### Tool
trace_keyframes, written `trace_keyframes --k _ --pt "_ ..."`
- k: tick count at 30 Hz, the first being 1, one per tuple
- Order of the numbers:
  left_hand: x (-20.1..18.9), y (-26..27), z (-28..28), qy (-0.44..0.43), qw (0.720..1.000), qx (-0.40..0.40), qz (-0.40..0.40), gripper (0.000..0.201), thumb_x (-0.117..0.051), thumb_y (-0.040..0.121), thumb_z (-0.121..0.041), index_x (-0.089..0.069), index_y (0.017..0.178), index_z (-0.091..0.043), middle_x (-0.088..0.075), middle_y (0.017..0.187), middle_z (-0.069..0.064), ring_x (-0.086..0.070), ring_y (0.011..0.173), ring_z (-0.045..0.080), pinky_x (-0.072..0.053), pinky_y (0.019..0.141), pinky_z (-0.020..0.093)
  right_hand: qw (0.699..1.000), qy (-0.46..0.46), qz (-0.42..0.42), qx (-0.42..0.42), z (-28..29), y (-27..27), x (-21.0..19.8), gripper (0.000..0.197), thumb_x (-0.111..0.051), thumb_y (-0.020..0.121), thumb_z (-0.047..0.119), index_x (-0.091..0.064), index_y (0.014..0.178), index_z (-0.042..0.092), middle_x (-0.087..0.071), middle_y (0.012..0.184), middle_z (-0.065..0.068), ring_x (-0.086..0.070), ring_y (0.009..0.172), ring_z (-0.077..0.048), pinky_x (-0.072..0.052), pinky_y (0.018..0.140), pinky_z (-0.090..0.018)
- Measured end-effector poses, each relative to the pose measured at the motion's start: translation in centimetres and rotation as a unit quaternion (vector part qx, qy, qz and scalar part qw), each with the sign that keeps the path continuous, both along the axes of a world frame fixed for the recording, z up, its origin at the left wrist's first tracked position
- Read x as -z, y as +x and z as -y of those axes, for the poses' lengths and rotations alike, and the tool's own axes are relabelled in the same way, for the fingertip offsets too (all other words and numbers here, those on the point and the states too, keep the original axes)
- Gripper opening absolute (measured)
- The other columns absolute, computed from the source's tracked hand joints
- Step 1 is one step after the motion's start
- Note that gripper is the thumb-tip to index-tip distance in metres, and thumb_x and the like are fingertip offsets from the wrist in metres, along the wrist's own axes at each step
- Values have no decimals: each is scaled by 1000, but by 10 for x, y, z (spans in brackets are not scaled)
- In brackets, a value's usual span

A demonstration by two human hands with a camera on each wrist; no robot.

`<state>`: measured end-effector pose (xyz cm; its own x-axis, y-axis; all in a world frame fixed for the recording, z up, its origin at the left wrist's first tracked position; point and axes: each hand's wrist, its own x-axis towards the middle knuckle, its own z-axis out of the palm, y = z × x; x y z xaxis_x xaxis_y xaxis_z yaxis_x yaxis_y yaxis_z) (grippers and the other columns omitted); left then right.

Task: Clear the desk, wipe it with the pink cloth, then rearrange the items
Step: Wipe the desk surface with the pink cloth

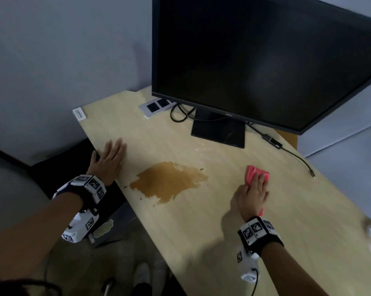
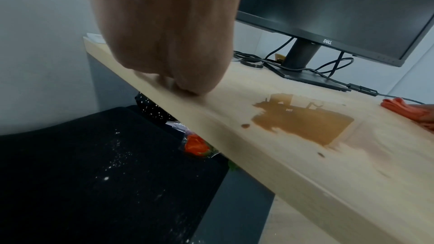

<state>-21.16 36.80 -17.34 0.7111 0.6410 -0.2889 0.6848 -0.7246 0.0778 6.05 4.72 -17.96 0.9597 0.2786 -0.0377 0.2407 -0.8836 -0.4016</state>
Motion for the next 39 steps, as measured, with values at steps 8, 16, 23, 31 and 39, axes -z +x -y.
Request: trace_keyframes --k 8,16,23,31,39 --pt "2 1 0 -11 1000 -11 25 57 -25 100 -32 -2 152 -24 5 160 -7 1 148 20 -16 112 59 998 -6 -52 18 -79 14 -10 59 -34 96 19 -9 149 6 -2 158 -11 3 146 -26 2 117 -41" --pt "4 2 -2 -27 999 -9 25 56 -25 101 -30 -2 152 -23 7 160 -6 5 148 21 -13 112 61 999 22 -34 -15 -146 -15 -2 76 2 82 44 -4 148 7 2 158 -11 4 146 -26 4 119 -37" --pt "0 6 -1 -28 999 -10 -20 55 -18 102 -31 5 151 -23 14 159 -6 10 147 22 -9 114 58 990 55 -3 -127 -179 -57 2 68 -15 83 30 -18 147 8 -12 156 -11 -1 145 -25 17 113 -29" --pt "-8 11 -3 -45 997 -21 -53 54 -19 102 -30 4 151 -23 13 159 -7 7 147 22 -9 113 60 898 284 -290 -167 -132 -4 -34 38 -41 98 20 -46 135 19 -56 132 -6 -57 81 -8 -49 66 -11" --pt "-10 10 -1 -57 996 -24 -69 56 -23 102 -26 4 151 -23 14 159 -6 6 147 24 -9 111 63 953 215 -162 -141 -67 23 -25 41 -36 100 19 -39 141 13 -38 147 -9 -38 134 -23 -27 113 -31"
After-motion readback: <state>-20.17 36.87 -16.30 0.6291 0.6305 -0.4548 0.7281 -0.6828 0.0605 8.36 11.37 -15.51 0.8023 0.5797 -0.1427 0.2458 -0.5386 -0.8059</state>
